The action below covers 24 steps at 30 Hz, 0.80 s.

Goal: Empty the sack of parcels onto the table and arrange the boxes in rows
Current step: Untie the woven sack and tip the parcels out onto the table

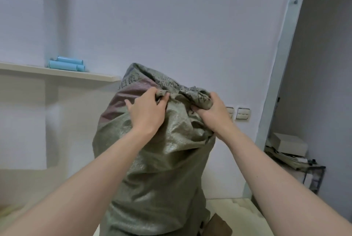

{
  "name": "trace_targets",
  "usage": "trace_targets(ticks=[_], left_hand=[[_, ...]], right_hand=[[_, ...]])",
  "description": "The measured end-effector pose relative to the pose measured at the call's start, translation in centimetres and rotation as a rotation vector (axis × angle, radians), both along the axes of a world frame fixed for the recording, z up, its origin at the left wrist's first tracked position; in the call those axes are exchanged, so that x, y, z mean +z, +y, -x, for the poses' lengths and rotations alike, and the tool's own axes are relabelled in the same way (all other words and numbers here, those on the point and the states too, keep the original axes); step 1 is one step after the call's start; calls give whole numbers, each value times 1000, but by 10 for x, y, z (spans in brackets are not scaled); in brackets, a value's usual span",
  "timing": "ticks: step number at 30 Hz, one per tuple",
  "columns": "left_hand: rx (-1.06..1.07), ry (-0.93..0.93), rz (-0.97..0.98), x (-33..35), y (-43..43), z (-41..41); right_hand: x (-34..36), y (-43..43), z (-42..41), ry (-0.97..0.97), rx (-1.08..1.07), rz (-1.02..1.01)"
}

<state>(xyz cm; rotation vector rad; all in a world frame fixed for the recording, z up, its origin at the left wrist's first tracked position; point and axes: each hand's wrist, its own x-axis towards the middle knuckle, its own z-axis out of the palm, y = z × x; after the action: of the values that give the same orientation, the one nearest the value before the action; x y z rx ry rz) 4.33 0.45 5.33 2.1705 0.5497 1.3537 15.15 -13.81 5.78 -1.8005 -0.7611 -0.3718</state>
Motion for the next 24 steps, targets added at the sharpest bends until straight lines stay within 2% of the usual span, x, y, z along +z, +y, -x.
trace_targets(ticks=[3, 5, 9, 11, 13, 14, 15, 17, 19, 22, 24], left_hand=[[-13, -13, 105, 4, 6, 9], [-116, 5, 177, 4, 6, 13], [-420, 147, 194, -6, 2, 14], [-560, 221, 248, -8, 7, 17], [-662, 199, 292, -7, 12, 19], [-659, 159, 291, -7, 10, 22], [-562, 123, 238, -6, 7, 22], [-158, 138, 87, -8, 5, 23], [73, 209, 186, -12, 10, 24], [90, 345, 434, -18, 29, 27], [42, 289, 513, -18, 32, 27]], right_hand=[[-4, 8, 2, 202, 188, 32], [-1, 14, 2, 330, 267, 112], [8, 25, 9, 232, 277, 226], [2, 25, 11, 199, 277, 168], [-8, 24, 10, 167, 194, 119], [-12, 24, 9, 151, 146, 108], [-14, 25, 9, 155, 101, 85], [-14, 24, 11, 157, 4, 17], [-15, 18, 12, 123, -80, -43], [-17, 6, 20, 74, -12, -117], [-15, 3, 29, 24, 37, -151]])
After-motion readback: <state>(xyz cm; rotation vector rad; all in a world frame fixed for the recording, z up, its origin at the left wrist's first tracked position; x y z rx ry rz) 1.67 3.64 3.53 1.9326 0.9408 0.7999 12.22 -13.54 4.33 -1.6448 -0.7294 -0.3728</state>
